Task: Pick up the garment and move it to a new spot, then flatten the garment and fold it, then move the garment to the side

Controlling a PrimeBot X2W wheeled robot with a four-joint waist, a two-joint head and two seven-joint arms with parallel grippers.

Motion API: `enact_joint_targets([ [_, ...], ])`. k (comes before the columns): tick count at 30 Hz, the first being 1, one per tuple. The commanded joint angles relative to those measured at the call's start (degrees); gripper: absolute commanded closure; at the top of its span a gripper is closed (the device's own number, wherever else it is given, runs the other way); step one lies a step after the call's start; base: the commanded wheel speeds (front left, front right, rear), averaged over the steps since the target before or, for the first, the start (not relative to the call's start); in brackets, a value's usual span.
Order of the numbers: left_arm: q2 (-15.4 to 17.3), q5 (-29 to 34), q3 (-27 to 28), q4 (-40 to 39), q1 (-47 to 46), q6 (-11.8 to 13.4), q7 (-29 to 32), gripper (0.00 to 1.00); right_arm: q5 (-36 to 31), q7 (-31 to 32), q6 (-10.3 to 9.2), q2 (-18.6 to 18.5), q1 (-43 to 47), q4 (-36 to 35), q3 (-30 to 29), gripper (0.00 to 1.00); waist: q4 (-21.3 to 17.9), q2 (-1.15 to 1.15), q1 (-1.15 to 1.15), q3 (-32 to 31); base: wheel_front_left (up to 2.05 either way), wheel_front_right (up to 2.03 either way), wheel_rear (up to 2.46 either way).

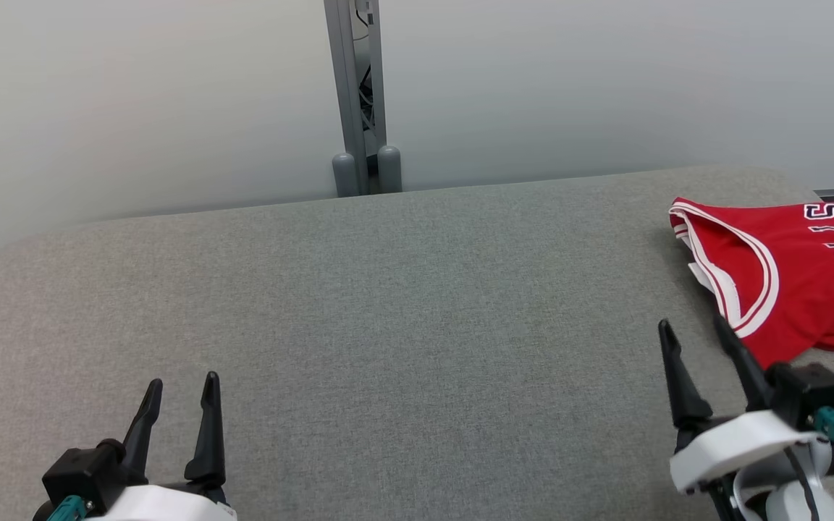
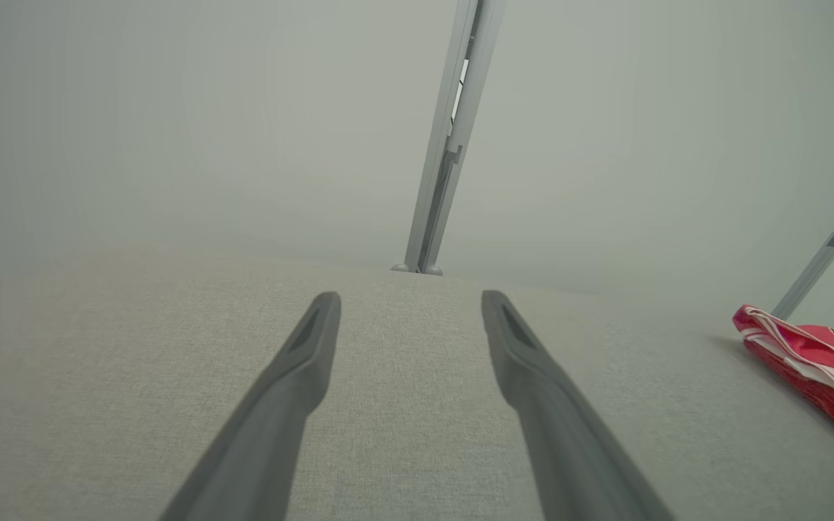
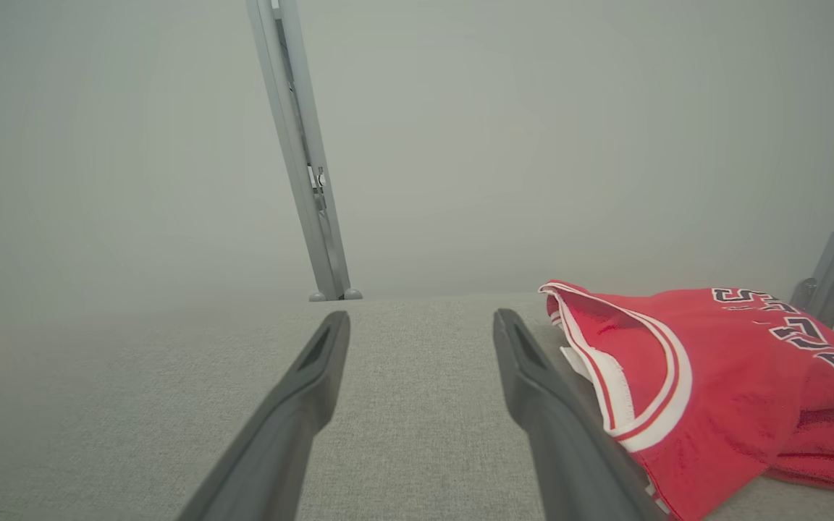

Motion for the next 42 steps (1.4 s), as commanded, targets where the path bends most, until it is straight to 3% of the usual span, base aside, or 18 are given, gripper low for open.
enact_joint_targets([
  [1,0.53,0.63,0.08,0.11,0.55,0.04,-0.07,0.00,1.25,0.71,-0.01,-0.22,1.64,-1.79,0.67,0.00,-0.14,0.00,0.00,0.03,0.00,0.00,0.00],
  [10,1.84,3.22,-1.15,-0.42,1.28,1.70,0.05,0.00,3.64,2.36,-0.01,-0.23,7.12,-8.37,2.68,0.00,-0.08,0.00,0.00,0.10,0.00,0.00,0.00],
  [35,2.37,2.72,-1.73,-2.04,2.00,3.12,1.10,0.00,3.58,3.61,-0.02,-0.21,7.22,-9.37,2.89,0.00,1.92,0.00,0.00,-0.25,0.00,0.00,0.00],
  [36,2.01,2.86,-1.87,-1.87,1.63,2.94,1.19,1.00,3.60,3.41,0.00,0.05,6.86,-9.10,3.01,1.00,1.93,0.00,0.00,-0.26,0.00,0.00,0.00],
  [42,-0.01,1.71,-2.49,0.48,3.13,2.60,1.71,1.00,5.13,3.61,0.00,0.63,8.87,-6.59,3.31,1.00,1.95,0.00,0.00,-0.23,0.00,0.00,0.00],
])
